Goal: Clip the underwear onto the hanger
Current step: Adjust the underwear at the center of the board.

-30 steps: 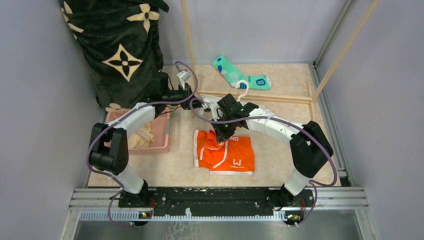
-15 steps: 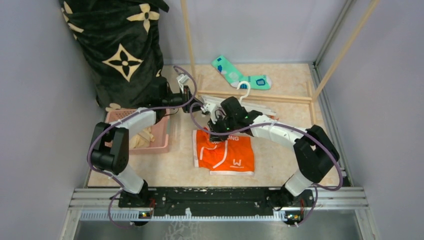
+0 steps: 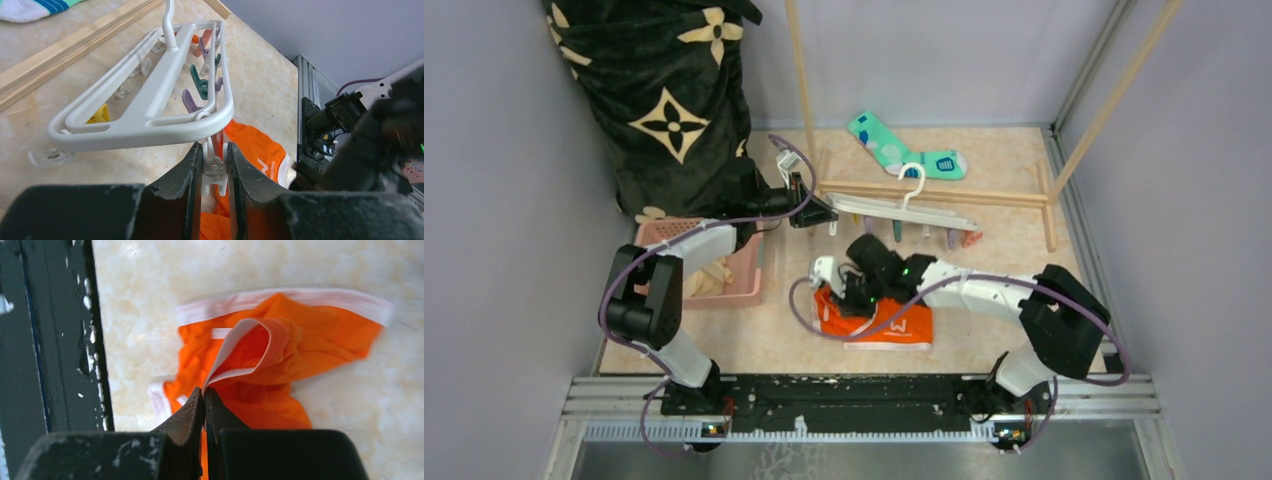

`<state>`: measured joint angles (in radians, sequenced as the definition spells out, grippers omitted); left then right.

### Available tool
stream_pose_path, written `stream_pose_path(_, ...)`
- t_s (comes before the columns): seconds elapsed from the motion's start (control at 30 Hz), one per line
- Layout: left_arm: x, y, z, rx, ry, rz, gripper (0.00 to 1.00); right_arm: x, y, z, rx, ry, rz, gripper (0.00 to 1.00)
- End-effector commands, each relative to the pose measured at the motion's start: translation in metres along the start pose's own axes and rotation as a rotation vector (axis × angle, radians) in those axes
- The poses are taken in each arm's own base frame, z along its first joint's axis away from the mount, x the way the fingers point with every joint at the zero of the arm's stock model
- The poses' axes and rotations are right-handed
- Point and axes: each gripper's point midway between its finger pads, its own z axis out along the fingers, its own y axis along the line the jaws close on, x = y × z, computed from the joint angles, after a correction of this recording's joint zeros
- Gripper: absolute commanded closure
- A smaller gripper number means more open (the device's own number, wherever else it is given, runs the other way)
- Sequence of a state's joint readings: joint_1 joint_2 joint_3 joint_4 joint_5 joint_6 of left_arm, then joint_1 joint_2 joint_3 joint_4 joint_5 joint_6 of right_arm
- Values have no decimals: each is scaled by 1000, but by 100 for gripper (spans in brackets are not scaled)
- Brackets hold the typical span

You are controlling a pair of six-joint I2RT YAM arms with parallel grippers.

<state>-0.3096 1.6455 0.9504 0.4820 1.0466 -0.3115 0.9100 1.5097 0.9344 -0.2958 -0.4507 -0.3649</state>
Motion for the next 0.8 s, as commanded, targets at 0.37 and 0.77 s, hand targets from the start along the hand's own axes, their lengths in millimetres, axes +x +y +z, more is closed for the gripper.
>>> stream_pose_path(0.37, -20, -7, -3, 16, -23, 72, 100, -13, -11, 5, 352, -59, -133, 55)
stream_pose_path(0.77, -21, -4, -6, -3, -10, 81, 100, -35, -15, 8, 350, -186, -20, 26)
